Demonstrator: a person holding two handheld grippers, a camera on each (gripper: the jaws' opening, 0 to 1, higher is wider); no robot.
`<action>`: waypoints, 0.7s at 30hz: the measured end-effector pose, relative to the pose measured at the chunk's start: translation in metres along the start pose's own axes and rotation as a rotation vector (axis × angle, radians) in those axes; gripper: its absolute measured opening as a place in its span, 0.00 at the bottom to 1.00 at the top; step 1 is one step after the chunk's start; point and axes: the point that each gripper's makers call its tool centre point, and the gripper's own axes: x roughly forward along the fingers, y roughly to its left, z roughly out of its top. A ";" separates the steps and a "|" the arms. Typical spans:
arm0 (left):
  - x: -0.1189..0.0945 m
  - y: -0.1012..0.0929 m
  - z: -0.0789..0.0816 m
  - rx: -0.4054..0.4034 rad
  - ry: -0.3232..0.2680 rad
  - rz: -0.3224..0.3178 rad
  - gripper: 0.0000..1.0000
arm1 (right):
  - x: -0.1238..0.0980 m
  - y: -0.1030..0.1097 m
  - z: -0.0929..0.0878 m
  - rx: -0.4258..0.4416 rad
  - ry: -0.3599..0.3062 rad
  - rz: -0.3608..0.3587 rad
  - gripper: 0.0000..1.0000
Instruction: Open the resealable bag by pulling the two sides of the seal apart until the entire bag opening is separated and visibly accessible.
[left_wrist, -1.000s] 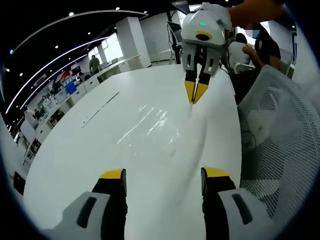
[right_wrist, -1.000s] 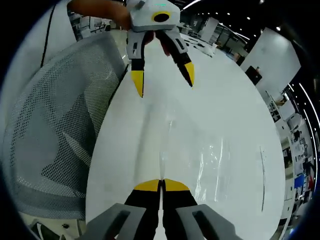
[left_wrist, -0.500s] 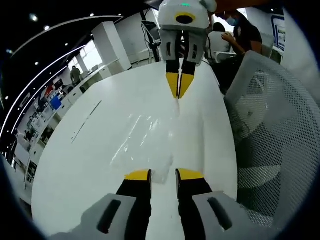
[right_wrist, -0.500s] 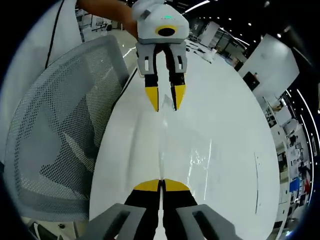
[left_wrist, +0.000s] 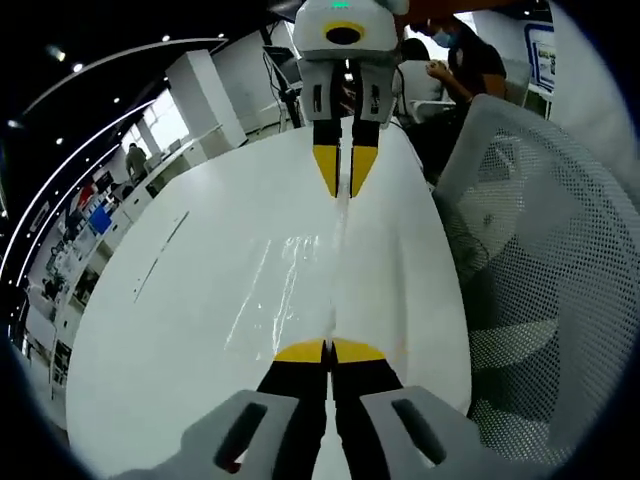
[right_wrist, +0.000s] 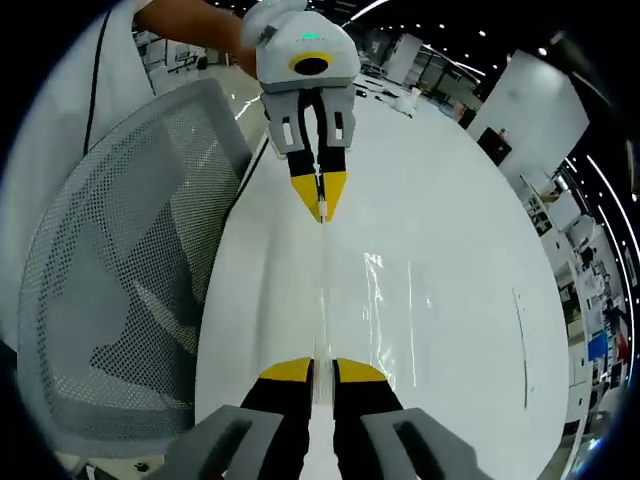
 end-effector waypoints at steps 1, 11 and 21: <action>0.000 0.000 0.001 -0.002 -0.001 -0.004 0.00 | 0.000 0.000 0.001 0.006 -0.004 -0.002 0.05; 0.001 0.001 0.005 0.009 -0.002 -0.007 0.00 | 0.009 -0.003 0.043 0.043 -0.118 -0.012 0.11; 0.002 -0.004 0.011 0.019 -0.004 -0.026 0.00 | 0.025 -0.001 0.078 0.011 -0.174 -0.006 0.10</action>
